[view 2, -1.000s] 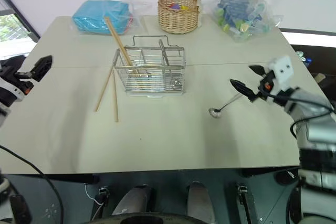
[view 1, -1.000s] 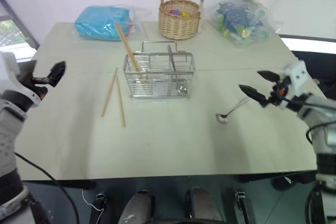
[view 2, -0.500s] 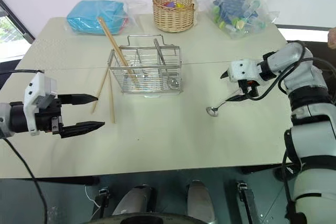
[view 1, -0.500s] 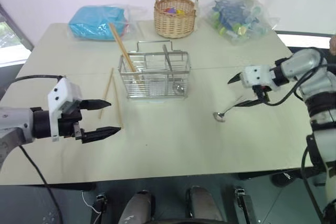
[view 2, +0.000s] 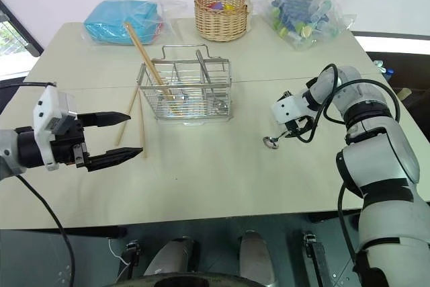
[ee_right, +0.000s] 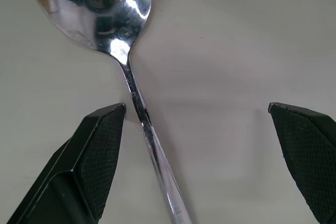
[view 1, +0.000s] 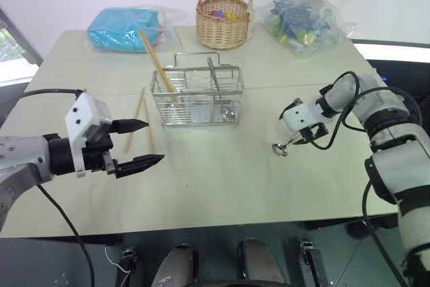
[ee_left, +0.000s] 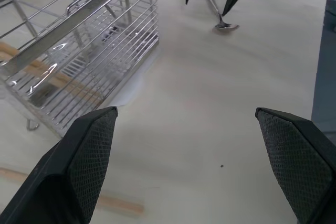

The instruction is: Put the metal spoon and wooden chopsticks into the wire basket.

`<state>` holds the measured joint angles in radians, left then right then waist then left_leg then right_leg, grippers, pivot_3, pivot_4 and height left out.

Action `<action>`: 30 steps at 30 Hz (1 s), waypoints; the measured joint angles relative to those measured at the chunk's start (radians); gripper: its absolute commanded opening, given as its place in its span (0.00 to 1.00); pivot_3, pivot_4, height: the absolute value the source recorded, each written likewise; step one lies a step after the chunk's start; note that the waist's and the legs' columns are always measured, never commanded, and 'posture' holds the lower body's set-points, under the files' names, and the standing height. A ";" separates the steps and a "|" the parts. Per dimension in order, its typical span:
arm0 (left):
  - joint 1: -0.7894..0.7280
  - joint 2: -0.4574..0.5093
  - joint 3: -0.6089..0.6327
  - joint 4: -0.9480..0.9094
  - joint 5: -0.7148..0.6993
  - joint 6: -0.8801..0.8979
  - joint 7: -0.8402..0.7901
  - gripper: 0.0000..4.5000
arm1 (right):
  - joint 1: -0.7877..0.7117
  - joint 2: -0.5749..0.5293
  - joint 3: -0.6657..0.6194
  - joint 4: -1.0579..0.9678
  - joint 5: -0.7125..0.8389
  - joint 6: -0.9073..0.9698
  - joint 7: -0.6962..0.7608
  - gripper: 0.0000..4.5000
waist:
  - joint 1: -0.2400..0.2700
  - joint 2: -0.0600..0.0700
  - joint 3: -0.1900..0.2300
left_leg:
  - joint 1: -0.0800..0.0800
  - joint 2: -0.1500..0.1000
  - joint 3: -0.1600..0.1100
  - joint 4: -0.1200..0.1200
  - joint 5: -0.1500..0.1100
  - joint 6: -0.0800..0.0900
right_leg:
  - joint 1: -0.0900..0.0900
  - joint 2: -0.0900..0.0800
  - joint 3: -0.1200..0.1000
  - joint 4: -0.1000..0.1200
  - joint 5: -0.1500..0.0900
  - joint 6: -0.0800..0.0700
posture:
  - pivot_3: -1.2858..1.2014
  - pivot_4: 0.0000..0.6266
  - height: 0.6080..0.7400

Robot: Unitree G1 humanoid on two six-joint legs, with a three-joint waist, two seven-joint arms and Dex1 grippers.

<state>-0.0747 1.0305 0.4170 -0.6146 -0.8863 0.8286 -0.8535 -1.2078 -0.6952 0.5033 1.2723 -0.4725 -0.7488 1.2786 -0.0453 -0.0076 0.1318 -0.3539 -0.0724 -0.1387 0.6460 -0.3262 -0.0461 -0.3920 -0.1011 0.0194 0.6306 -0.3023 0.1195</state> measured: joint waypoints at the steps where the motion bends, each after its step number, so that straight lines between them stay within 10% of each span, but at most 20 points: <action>1: 0.000 0.000 0.001 -0.002 -0.002 0.001 0.007 1.00 | 0.000 0.001 0.000 0.005 -0.004 -0.002 0.005 0.82 | 0.000 0.000 0.000 | 0.000 0.000 0.000 0.000 0.000 0.000 | 0.000 0.000 0.000 0.000 0.000 0.000 | 0.52 0.24 1.00; 8: -0.023 0.000 0.003 -0.005 -0.020 0.011 0.030 1.00 | 0.007 0.003 -0.010 0.020 0.004 -0.012 0.088 0.01 | -0.001 0.000 0.000 | 0.000 0.000 0.000 0.000 0.000 0.000 | 0.000 0.000 0.000 0.000 0.000 0.000 | 0.52 0.24 1.00; 22: -0.117 -0.002 -0.035 0.061 0.005 -0.011 0.022 1.00 | 0.067 0.005 -0.113 -0.020 0.126 -0.012 0.210 0.01 | -0.002 0.000 0.000 | 0.000 0.000 0.000 0.000 0.000 0.000 | 0.000 0.000 0.000 0.000 0.000 0.000 | 0.52 0.24 1.00; 26: -0.142 -0.003 -0.052 0.091 0.021 -0.027 0.012 1.00 | 0.167 -0.033 -0.122 -0.258 0.368 0.093 0.308 0.01 | -0.001 0.000 0.000 | 0.000 0.000 -0.001 0.001 0.000 0.000 | 0.000 0.000 0.000 0.001 0.000 0.000 | 0.52 0.24 1.00; 30: -0.161 -0.004 -0.052 0.120 0.030 -0.032 0.005 1.00 | 0.351 -0.178 -0.115 -0.813 0.828 0.613 0.332 0.01 | 0.007 0.001 0.001 | -0.002 0.000 -0.002 0.001 0.000 0.000 | 0.000 -0.001 -0.001 0.001 0.000 0.000 | 0.52 0.24 1.00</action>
<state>-0.2354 1.0260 0.3652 -0.4945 -0.8565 0.7966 -0.8481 -0.8566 -0.8734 0.3881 0.4589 0.3552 -0.1359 1.6105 -0.0387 -0.0065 0.1324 -0.3559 -0.0728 -0.1412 0.6469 -0.3262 -0.0461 -0.3921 -0.1021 0.0181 0.6315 -0.3021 0.1195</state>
